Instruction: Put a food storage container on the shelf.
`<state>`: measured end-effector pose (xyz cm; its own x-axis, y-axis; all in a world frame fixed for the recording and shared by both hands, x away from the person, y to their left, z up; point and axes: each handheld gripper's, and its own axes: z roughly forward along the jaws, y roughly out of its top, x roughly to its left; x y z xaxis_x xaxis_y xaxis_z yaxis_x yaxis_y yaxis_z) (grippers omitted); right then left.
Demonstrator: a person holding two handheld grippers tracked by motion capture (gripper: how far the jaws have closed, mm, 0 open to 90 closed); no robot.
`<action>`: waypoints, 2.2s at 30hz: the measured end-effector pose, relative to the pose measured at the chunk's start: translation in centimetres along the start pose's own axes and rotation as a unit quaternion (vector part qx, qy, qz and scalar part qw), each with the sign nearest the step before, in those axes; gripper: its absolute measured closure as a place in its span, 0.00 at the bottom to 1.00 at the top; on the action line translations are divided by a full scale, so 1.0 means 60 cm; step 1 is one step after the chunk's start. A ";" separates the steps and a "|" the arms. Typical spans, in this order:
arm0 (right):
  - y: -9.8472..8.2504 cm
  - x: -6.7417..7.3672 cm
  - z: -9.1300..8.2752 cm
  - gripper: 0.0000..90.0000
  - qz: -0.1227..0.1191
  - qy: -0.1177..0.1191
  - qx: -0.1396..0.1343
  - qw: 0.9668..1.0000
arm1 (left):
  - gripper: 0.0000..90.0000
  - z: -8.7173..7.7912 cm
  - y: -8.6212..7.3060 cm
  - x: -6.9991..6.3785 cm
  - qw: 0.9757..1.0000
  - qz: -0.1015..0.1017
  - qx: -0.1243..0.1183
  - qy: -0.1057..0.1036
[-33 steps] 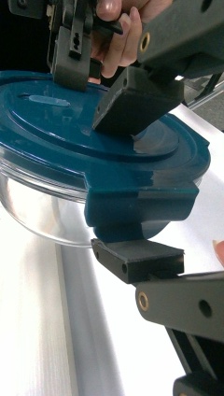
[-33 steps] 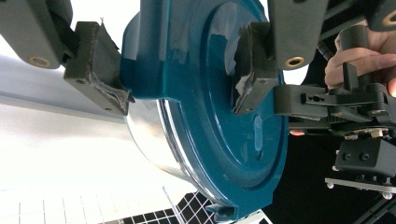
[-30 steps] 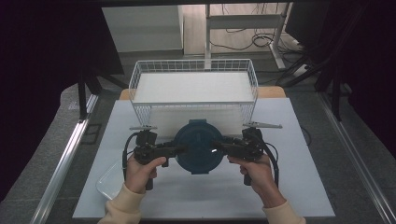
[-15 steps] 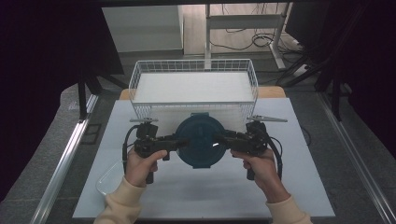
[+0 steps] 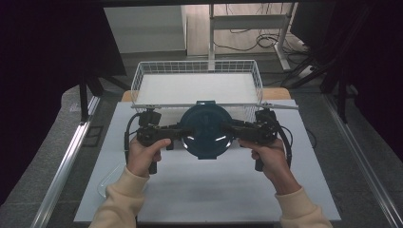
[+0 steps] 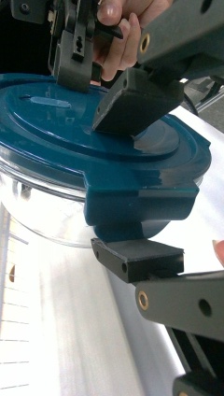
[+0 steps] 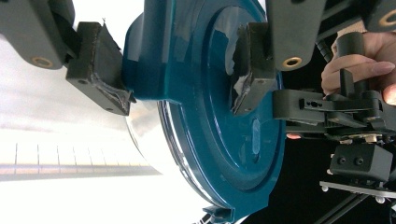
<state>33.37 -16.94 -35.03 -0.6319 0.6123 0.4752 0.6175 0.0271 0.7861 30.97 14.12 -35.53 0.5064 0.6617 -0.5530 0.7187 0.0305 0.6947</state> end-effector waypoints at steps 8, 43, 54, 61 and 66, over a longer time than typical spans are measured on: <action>0.038 0.014 -0.005 0.43 -0.019 -0.002 -0.002 1.000 | 0.43 -0.013 0.029 -0.007 1.000 0.002 -0.011 -0.003; 0.153 0.003 0.013 0.44 -0.015 0.009 -0.014 1.000 | 0.44 -0.021 0.161 0.007 1.000 0.005 -0.025 -0.012; 0.187 -0.009 0.032 0.44 -0.018 0.002 0.004 1.000 | 0.44 -0.011 0.184 0.031 0.999 -0.014 -0.032 -0.020; 0.208 -0.023 0.061 0.45 -0.017 0.002 0.018 1.000 | 0.44 -0.001 0.196 0.065 0.999 -0.035 -0.031 -0.021; 0.216 -0.043 0.086 0.45 -0.007 0.007 0.028 1.000 | 0.44 0.011 0.203 0.087 0.998 -0.047 -0.026 -0.017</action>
<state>45.39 -14.11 -28.11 -0.6462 0.6008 0.4705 0.6337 0.0788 0.7696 42.68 17.47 -30.25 0.4546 0.6283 -0.6314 0.7385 0.1303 0.6615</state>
